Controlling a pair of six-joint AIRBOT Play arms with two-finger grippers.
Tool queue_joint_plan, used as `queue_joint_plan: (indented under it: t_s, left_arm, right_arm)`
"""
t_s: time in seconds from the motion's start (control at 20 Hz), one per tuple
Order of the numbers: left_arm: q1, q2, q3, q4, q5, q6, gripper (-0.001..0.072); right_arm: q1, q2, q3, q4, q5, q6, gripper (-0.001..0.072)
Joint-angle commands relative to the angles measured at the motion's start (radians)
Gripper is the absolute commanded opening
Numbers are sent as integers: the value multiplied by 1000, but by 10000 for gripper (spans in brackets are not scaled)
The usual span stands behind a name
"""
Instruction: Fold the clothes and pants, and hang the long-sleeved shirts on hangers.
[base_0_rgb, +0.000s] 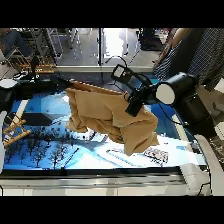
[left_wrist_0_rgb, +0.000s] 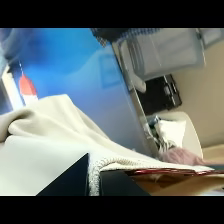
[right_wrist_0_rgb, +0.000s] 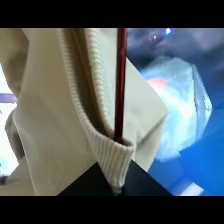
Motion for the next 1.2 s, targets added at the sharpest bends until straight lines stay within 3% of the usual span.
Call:
queue_joint_plan:
  t_s: [0.0,0.35,0.5,0.7,0.85,0.9,0.95,1.0,1.05,1.15]
  left_arm:
    - [20,0,2,-6,244,55,13]
    - [36,0,14,-6,257,96,13]
    - [14,1,52,-8,242,124,12]
    - [-75,16,128,-8,77,122,13]
    - [-184,60,159,-8,68,122,26]
    - [-213,77,171,-8,72,122,111]
    - [-235,96,180,-9,71,122,298]
    - [-257,121,184,-18,69,122,537]
    - [-272,148,184,-41,55,122,586]
    - [-286,215,184,-83,5,122,585]
  right_arm:
    - [-7,-1,-46,-145,24,-20,19]
    - [-89,-2,-146,-214,35,-118,19]
    - [-67,-5,-212,-213,-30,-141,19]
    - [-41,-37,-225,-150,-236,37,19]
    - [-54,-51,-225,-45,-399,232,20]
    - [-71,-43,-225,0,-447,299,20]
    - [-93,-33,-225,73,-496,341,20]
    - [-116,-23,-224,153,-542,369,20]
    - [-140,-13,-218,216,-583,408,20]
    - [-169,-7,-179,248,-633,525,20]
